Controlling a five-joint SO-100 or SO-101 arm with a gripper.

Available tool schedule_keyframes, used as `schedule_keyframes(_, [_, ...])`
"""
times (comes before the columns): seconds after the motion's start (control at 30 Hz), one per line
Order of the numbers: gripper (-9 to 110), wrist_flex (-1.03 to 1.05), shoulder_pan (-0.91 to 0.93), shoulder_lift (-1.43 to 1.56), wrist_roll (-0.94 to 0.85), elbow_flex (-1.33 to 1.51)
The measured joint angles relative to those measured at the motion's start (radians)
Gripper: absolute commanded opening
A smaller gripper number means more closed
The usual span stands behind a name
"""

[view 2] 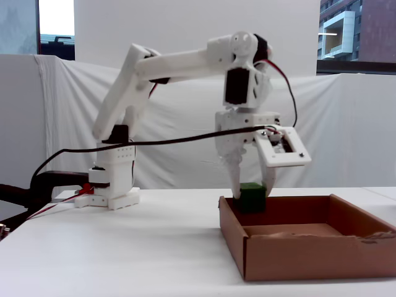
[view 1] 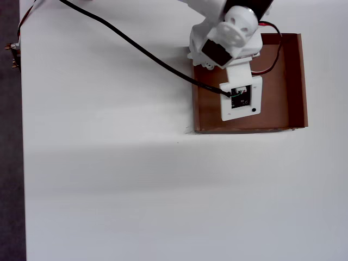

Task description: Grasp a green cube and put it in a box.

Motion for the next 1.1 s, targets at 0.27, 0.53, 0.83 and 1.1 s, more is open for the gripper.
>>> schedule_keyframes(0.27, [14, 0.000, 0.000, -0.060, 0.000, -0.038])
schedule_keyframes(0.53, [14, 0.000, 0.000, -0.121, -0.002, -0.091])
schedule_keyframes(0.83, [16, 0.000, 0.000, -0.143, -0.002, -0.098])
schedule_keyframes(1.1, [20, 0.000, 0.000, -0.178, -0.002, -0.114])
